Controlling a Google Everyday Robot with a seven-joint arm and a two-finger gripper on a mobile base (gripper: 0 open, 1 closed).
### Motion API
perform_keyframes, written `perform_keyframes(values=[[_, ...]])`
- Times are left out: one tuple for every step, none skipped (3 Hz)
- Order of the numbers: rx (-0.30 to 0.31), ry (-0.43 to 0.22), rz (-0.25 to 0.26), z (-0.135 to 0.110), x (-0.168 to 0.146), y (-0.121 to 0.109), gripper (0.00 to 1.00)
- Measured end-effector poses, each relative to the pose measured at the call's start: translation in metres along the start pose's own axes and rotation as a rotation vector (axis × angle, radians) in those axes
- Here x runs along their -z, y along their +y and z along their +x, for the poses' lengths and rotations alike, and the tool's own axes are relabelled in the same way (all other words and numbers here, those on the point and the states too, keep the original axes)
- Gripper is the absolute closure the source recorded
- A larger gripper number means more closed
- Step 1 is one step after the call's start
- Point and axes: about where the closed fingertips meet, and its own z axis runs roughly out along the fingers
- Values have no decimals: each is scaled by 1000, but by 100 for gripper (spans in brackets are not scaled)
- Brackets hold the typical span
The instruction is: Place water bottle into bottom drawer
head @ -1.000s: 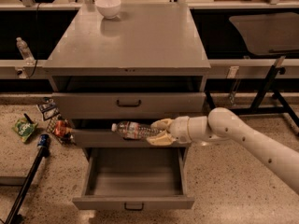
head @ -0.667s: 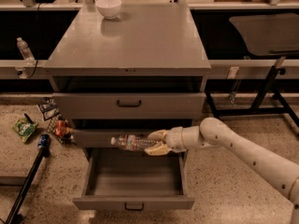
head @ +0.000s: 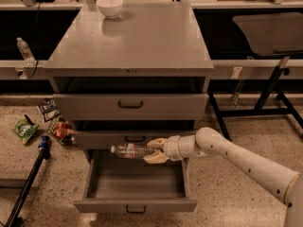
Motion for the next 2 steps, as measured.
perform_keyframes(values=[[-27,-17,-21,15,-16,-1,100],[24,5,-84,53,-57,-2,100]])
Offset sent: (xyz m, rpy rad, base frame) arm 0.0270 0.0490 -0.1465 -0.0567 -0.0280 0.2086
